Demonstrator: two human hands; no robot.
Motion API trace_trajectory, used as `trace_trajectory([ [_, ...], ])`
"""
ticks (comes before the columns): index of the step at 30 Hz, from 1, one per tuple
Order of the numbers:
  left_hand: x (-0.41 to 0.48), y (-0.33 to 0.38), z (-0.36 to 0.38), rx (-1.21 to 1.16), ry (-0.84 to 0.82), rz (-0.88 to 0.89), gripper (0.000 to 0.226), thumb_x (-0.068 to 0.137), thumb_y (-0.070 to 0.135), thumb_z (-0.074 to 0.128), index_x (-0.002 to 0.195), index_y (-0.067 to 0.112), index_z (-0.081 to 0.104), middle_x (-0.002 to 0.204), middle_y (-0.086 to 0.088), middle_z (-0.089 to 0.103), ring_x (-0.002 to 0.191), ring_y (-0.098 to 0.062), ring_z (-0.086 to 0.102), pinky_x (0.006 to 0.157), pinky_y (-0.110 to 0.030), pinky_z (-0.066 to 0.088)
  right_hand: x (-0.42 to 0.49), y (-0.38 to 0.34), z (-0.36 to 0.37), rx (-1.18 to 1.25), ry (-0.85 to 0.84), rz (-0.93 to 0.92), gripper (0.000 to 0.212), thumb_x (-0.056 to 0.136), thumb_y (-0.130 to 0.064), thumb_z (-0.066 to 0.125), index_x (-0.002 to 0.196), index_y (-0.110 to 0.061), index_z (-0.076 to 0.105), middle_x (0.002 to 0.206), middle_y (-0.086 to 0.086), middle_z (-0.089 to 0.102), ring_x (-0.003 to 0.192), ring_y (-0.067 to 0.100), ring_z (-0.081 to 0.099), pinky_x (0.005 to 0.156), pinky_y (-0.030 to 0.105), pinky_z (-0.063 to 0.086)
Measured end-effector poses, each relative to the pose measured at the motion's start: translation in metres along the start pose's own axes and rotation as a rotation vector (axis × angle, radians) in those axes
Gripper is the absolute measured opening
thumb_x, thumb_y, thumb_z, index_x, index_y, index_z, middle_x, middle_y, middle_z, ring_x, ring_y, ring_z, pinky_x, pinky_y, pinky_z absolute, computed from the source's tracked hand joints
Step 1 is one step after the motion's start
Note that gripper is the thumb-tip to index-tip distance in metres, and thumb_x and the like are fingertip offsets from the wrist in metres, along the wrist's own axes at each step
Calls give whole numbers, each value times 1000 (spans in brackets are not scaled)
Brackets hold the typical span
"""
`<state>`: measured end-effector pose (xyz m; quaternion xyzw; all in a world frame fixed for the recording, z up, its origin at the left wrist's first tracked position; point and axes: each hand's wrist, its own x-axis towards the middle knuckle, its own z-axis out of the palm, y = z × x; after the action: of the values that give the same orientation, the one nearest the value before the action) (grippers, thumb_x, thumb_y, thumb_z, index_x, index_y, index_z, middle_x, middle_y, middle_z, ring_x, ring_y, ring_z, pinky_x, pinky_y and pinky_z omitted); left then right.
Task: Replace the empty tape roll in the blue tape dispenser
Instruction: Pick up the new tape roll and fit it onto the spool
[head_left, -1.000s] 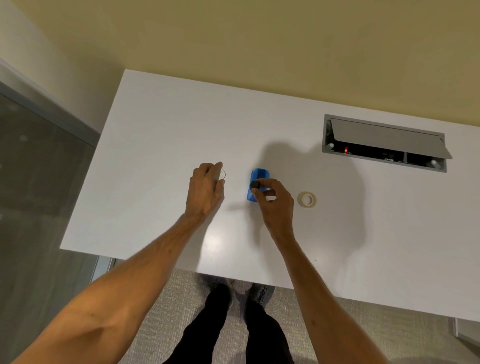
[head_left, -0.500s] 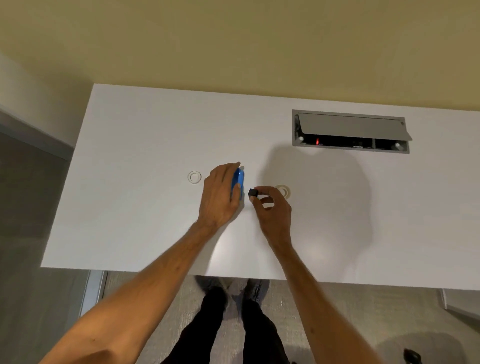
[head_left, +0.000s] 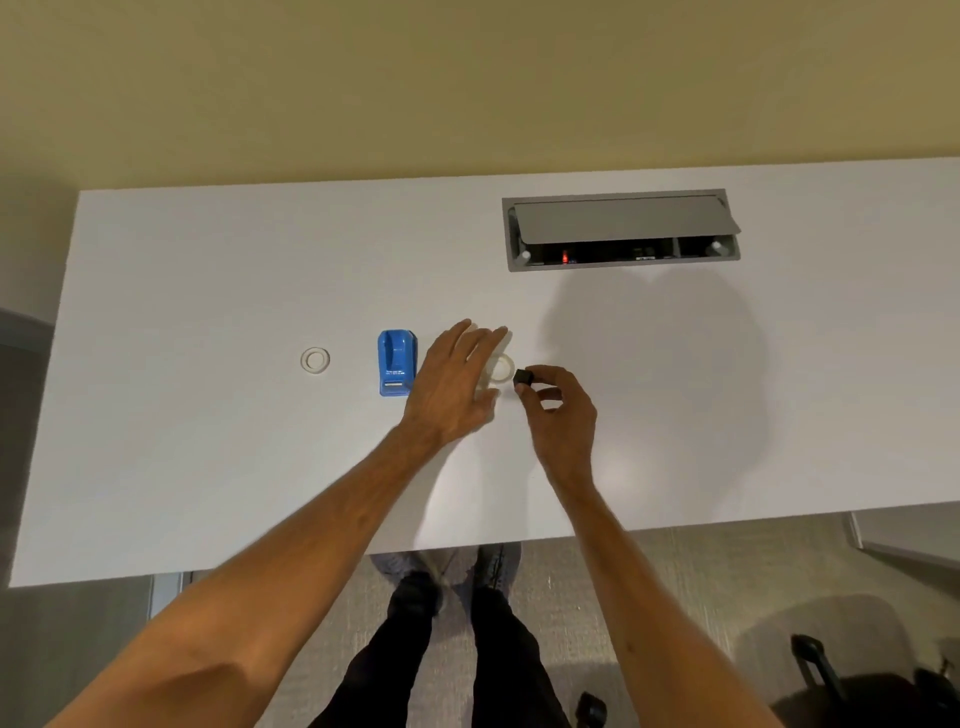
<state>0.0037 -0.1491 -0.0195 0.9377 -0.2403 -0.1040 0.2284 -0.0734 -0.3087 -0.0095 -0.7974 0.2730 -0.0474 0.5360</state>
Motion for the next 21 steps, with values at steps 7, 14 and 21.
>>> trace_trajectory([
  [7, 15, 12, 11, -58, -42, -110, 82, 87, 25, 88, 160, 15, 52, 154, -8, 62, 146, -32, 52, 123, -46, 45, 3, 11, -7, 17, -28, 67, 16, 97, -25, 79, 112, -30, 74, 110, -15, 77, 98, 6, 73, 86, 30, 64],
  [14, 17, 10, 13, -66, -88, -160, 83, 85, 22, 88, 160, 16, 52, 155, -7, 59, 143, -31, 53, 116, -42, 46, 8, 11, -9, 7, -26, 88, 16, 96, -26, 80, 110, -32, 75, 109, -17, 77, 95, 3, 72, 82, 31, 65],
  [21, 20, 7, 11, -58, -92, -147, 62, 91, 24, 85, 149, 18, 64, 148, -6, 63, 137, -29, 56, 113, -40, 48, 10, 13, -7, -12, -29, 78, 15, 97, -25, 78, 111, -30, 75, 109, -15, 77, 94, 2, 72, 82, 26, 63],
])
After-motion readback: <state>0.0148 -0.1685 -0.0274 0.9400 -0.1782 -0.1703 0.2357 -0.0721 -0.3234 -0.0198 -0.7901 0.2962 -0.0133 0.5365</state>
